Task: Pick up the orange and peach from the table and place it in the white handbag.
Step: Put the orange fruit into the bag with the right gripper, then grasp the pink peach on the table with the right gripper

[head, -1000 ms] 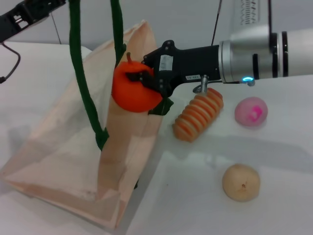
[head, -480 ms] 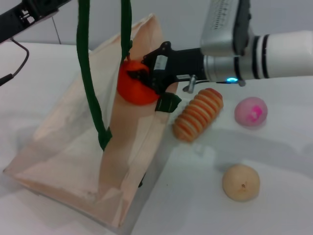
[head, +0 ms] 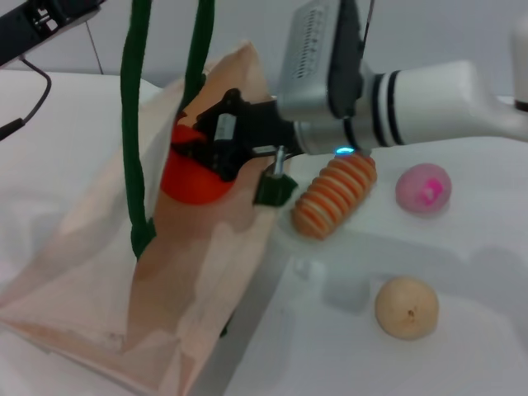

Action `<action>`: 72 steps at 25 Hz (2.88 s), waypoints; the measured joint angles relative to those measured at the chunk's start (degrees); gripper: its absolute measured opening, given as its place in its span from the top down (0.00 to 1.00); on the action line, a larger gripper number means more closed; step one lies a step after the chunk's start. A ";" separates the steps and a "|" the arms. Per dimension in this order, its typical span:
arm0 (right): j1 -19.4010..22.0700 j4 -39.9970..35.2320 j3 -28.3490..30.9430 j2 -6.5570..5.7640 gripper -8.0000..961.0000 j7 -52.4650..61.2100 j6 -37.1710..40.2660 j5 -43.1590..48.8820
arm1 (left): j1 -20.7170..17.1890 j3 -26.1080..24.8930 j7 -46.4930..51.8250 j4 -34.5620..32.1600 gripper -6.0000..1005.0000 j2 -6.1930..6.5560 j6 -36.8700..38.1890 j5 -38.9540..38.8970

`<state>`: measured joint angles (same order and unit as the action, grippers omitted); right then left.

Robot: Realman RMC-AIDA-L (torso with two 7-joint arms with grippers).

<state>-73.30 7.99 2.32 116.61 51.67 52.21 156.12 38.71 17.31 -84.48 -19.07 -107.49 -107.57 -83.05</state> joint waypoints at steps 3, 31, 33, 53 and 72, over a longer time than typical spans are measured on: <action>-1.22 2.82 0.06 0.04 0.93 0.00 -3.90 1.62 | 0.05 0.00 -0.03 0.00 0.87 0.00 0.33 -0.01; -2.97 11.33 2.10 -0.24 0.35 -8.96 -8.87 3.67 | -1.83 -0.35 0.04 -0.46 0.87 0.58 1.33 -1.25; -2.85 11.09 2.27 -0.39 0.26 -8.89 -8.02 3.67 | -2.09 -0.35 0.05 -0.49 0.87 0.61 1.38 -1.34; 4.97 -6.67 3.05 -0.60 0.07 -2.27 6.12 2.86 | -3.60 -0.88 -0.25 -0.50 0.87 0.89 3.93 -1.41; 18.99 -25.54 2.27 -0.60 0.08 7.67 13.43 -0.32 | -4.60 -1.60 -0.91 -0.53 0.87 0.80 5.24 -1.41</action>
<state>-54.32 -17.55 4.59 116.01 59.34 65.65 155.80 34.11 15.71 -85.40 -19.60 -106.69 -102.32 -84.46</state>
